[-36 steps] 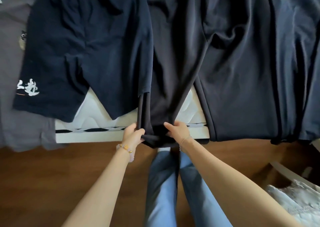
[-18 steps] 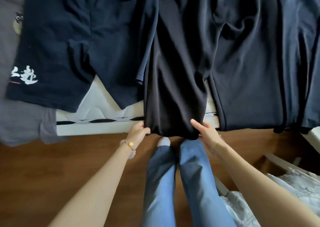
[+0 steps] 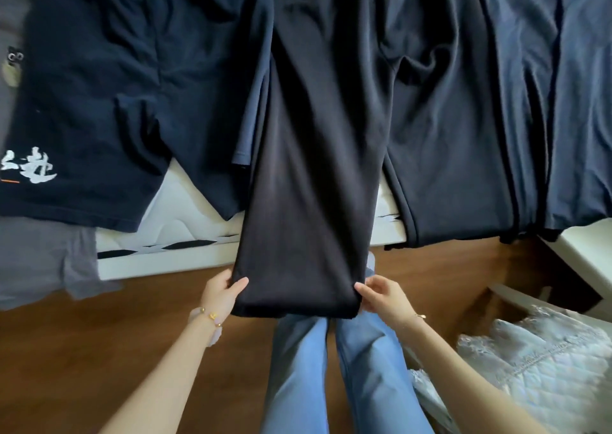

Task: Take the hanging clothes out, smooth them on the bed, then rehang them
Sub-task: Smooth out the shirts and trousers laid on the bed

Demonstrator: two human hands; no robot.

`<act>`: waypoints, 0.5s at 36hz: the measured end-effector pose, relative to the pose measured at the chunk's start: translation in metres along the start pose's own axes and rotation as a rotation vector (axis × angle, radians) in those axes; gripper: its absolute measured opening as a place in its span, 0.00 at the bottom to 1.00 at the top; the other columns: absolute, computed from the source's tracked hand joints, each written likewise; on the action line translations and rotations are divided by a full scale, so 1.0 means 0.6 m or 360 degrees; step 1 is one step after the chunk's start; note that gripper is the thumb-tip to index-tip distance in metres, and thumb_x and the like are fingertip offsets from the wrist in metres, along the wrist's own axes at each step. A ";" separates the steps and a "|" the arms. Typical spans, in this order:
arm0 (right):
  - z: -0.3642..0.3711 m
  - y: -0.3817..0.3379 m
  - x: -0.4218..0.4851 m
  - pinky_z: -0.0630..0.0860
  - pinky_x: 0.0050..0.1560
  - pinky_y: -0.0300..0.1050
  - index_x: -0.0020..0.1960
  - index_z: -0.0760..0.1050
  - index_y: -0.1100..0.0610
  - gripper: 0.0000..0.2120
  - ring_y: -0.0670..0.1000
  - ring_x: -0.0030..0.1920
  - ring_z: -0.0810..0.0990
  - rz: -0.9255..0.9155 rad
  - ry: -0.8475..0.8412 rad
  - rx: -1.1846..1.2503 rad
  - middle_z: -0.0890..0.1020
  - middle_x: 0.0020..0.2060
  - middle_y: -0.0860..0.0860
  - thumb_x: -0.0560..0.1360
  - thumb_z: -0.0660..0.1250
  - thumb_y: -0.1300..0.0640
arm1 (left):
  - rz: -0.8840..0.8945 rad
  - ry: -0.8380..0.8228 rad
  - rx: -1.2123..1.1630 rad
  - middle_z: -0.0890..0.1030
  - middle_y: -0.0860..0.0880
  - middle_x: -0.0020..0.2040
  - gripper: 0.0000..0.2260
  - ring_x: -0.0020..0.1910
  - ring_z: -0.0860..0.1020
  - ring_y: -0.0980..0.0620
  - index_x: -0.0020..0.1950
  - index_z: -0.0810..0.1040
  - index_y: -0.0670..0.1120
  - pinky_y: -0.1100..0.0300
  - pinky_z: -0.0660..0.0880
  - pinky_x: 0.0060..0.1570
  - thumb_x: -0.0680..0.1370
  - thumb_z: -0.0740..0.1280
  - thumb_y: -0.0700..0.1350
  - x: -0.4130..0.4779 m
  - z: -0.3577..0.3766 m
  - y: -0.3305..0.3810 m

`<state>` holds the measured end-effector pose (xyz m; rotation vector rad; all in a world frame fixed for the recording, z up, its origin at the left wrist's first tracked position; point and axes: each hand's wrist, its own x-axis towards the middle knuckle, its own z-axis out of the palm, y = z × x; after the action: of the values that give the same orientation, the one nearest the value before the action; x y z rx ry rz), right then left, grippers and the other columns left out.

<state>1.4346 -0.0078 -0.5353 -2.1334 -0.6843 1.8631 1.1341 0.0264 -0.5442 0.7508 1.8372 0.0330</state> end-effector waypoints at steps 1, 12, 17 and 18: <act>0.004 0.001 0.007 0.73 0.31 0.32 0.36 0.71 0.58 0.10 0.41 0.25 0.77 -0.0015 0.0081 -0.0053 0.76 0.30 0.52 0.75 0.66 0.64 | -0.0040 0.0026 0.0223 0.80 0.43 0.57 0.10 0.57 0.77 0.42 0.58 0.76 0.41 0.55 0.73 0.54 0.78 0.65 0.40 0.004 0.003 -0.005; -0.117 -0.038 0.037 0.78 0.51 0.52 0.47 0.79 0.53 0.06 0.53 0.46 0.81 0.0036 0.0344 -0.0068 0.83 0.44 0.53 0.71 0.68 0.61 | 0.0183 0.0484 0.0578 0.72 0.42 0.62 0.14 0.56 0.76 0.41 0.61 0.72 0.42 0.50 0.74 0.52 0.76 0.61 0.37 -0.007 0.064 0.112; -0.240 -0.059 0.072 0.73 0.38 0.42 0.53 0.78 0.53 0.11 0.52 0.43 0.79 0.0008 0.0632 -0.0103 0.83 0.48 0.54 0.72 0.67 0.60 | 0.0474 0.0620 0.0466 0.74 0.45 0.55 0.10 0.50 0.77 0.43 0.54 0.73 0.43 0.54 0.71 0.43 0.74 0.61 0.35 -0.029 0.134 0.205; -0.265 -0.061 0.082 0.71 0.38 0.41 0.56 0.77 0.53 0.12 0.52 0.43 0.78 -0.0004 0.0655 -0.0114 0.83 0.50 0.54 0.73 0.66 0.60 | 0.0477 0.0559 0.0416 0.75 0.46 0.53 0.09 0.49 0.78 0.44 0.52 0.74 0.44 0.55 0.71 0.43 0.73 0.61 0.35 -0.032 0.154 0.223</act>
<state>1.5871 0.0685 -0.5345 -2.4501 -0.6624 1.3469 1.2807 0.0937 -0.5160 1.2656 2.0663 0.1271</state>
